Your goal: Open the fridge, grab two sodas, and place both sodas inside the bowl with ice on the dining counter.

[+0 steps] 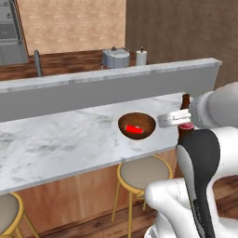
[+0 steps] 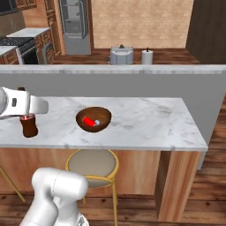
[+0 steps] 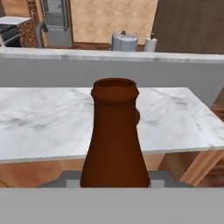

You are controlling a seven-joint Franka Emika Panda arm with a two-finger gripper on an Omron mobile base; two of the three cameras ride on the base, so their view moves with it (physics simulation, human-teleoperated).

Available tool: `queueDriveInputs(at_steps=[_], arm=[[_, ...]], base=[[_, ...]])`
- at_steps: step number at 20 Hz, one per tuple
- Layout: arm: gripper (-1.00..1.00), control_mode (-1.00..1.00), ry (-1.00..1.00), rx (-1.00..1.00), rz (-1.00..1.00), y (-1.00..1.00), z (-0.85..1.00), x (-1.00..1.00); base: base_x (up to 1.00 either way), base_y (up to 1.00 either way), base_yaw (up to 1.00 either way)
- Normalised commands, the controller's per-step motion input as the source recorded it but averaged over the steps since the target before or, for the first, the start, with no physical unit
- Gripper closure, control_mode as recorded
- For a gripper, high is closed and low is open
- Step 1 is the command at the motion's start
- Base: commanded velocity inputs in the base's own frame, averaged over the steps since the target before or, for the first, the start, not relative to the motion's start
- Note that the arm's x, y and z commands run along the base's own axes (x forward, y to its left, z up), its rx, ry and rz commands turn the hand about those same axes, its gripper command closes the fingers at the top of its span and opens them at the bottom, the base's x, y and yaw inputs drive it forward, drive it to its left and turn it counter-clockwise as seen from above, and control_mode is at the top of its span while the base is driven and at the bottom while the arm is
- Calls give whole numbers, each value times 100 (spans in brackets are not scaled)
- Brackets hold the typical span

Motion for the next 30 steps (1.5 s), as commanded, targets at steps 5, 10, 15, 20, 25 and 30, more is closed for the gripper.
queueDriveInputs(at_steps=[5, 10, 15, 20, 25, 30], arm=[[100, -100, 45, -5, -23, 44, -13, 100], [100, -100, 49, 0, -13, -1, -33, 97], [100, -100, 45, 5, -6, -27, -55, 77], [100, -100, 20, 9, -5, -34, -56, 35], [100, -100, 12, 7, -5, -18, -38, 46], [100, -100, 18, 4, -18, 0, -43, 58]], base=[[0, 0, 0], [0, 0, 0], [0, 0, 0], [0, 0, 0], [0, 0, 0], [0, 0, 0]])
